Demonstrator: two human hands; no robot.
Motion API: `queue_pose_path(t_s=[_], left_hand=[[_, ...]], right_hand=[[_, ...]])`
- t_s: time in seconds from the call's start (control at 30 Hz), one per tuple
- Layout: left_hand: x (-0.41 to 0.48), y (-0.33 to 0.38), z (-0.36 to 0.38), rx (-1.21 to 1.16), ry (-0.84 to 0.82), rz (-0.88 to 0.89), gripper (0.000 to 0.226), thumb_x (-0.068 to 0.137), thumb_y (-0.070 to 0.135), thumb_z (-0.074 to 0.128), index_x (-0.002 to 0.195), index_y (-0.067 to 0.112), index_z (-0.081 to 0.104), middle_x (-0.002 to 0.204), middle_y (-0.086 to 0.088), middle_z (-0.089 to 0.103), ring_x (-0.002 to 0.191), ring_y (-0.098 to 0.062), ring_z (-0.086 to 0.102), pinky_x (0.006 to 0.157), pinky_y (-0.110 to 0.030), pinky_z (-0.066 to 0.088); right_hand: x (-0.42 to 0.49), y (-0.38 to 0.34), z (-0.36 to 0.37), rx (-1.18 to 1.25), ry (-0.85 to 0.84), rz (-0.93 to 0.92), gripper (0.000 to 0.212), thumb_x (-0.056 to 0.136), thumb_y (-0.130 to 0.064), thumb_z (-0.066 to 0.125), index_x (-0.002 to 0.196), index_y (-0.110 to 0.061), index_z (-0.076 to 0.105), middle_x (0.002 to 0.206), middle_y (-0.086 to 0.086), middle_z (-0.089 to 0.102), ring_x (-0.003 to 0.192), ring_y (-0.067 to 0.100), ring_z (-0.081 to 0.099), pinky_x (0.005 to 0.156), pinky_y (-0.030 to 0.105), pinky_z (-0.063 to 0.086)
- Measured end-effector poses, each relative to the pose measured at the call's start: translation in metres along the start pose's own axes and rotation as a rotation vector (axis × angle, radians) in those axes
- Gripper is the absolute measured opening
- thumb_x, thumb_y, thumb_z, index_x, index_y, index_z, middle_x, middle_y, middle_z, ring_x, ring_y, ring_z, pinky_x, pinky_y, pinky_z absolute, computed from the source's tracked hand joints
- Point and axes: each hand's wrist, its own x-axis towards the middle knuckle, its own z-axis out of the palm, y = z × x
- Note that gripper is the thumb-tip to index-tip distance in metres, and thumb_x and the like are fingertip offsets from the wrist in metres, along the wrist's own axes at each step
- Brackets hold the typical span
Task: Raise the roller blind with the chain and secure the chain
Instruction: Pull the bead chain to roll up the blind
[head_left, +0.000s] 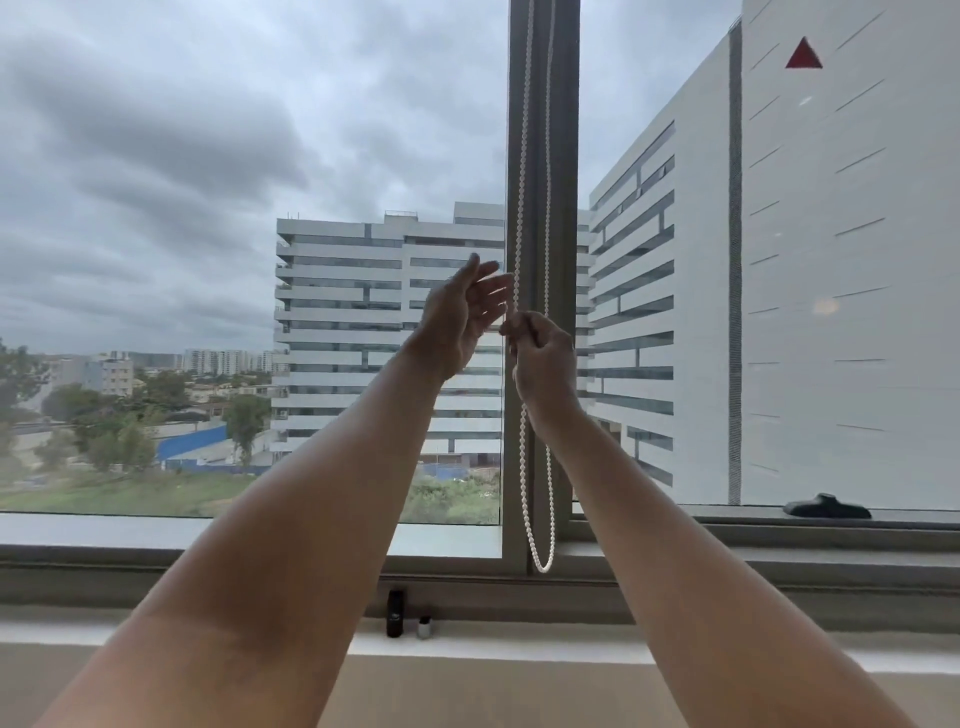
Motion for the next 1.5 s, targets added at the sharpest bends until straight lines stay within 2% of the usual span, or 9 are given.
queue_pose_path(t_s=[0.2,0.37,0.5,0.7,0.8,1.0,1.2,1.33,1.5], left_hand=[[0.008,0.012,0.024,0.090,0.036,-0.004,0.022,0.097,0.017,0.040,0.089,0.008,0.058,0.081,-0.009,0.063,0.071,-0.016,0.064,0.066,-0.024,0.052],[0.009,-0.001,0.026,0.177,0.122,0.001,0.021,0.095,0.014,0.046,0.083,0.011,0.062,0.070,-0.004,0.057,0.061,-0.011,0.052,0.053,-0.022,0.042],[0.006,-0.012,0.025,0.144,0.176,0.034,0.021,0.095,0.016,0.047,0.095,0.007,0.065,0.062,0.001,0.044,0.051,-0.007,0.033,0.044,-0.017,0.027],[0.000,-0.014,0.025,0.034,0.138,0.180,0.028,0.095,0.011,0.044,0.073,0.010,0.061,0.043,0.009,0.038,0.035,-0.001,0.026,0.035,-0.015,0.019],[-0.001,-0.011,0.015,0.040,0.140,0.227,0.028,0.095,0.011,0.044,0.072,0.010,0.060,0.047,0.005,0.037,0.035,-0.001,0.026,0.035,-0.015,0.019],[-0.006,-0.008,-0.003,0.074,0.122,0.254,0.028,0.095,0.010,0.044,0.073,0.010,0.060,0.050,0.003,0.036,0.038,-0.003,0.028,0.036,-0.015,0.021],[-0.023,-0.039,-0.013,-0.018,0.089,0.192,0.028,0.096,0.009,0.042,0.074,0.009,0.059,0.041,0.010,0.040,0.037,-0.001,0.030,0.035,-0.013,0.024],[-0.034,-0.059,-0.011,-0.075,0.076,0.142,0.027,0.095,0.010,0.043,0.073,0.010,0.058,0.042,0.011,0.038,0.036,0.000,0.030,0.033,-0.011,0.024],[-0.050,-0.086,-0.016,-0.152,0.011,0.102,0.027,0.095,0.012,0.042,0.074,0.011,0.058,0.045,0.011,0.040,0.040,0.000,0.033,0.035,-0.010,0.025]], right_hand=[[-0.036,0.033,-0.008,-0.006,-0.081,0.089,0.022,0.094,-0.010,0.046,0.083,-0.003,0.064,0.060,-0.004,0.048,0.045,0.001,0.034,0.039,0.010,0.028],[-0.063,0.056,-0.010,0.007,-0.139,0.164,0.022,0.094,-0.008,0.046,0.079,-0.010,0.063,0.072,0.004,0.055,0.067,0.014,0.045,0.057,0.016,0.039],[-0.066,0.060,-0.011,-0.020,-0.169,0.157,0.022,0.094,-0.008,0.046,0.079,-0.013,0.062,0.069,-0.001,0.054,0.060,0.009,0.043,0.055,0.019,0.037],[-0.062,0.057,-0.010,0.030,-0.248,0.147,0.029,0.095,-0.009,0.043,0.073,-0.019,0.060,0.059,-0.001,0.050,0.052,0.010,0.039,0.049,0.023,0.033],[-0.059,0.052,-0.014,0.097,-0.330,0.188,0.028,0.096,-0.012,0.042,0.080,-0.020,0.063,0.065,0.001,0.060,0.058,0.011,0.050,0.051,0.017,0.038],[-0.024,0.027,-0.015,0.188,-0.282,0.251,0.031,0.099,-0.020,0.033,0.105,-0.009,0.061,0.097,0.008,0.065,0.095,0.020,0.059,0.076,0.029,0.043],[0.024,-0.027,-0.002,0.296,-0.228,0.168,0.033,0.098,-0.022,0.037,0.114,0.000,0.057,0.084,0.001,0.062,0.091,0.018,0.058,0.076,0.028,0.045],[0.042,-0.058,0.010,0.315,-0.210,0.102,0.018,0.096,-0.019,0.043,0.093,-0.011,0.059,0.080,0.000,0.059,0.079,0.012,0.055,0.067,0.024,0.046],[0.054,-0.073,0.019,0.308,-0.105,0.110,0.023,0.095,-0.015,0.045,0.111,-0.003,0.056,0.079,-0.002,0.057,0.079,0.010,0.055,0.066,0.023,0.048]])
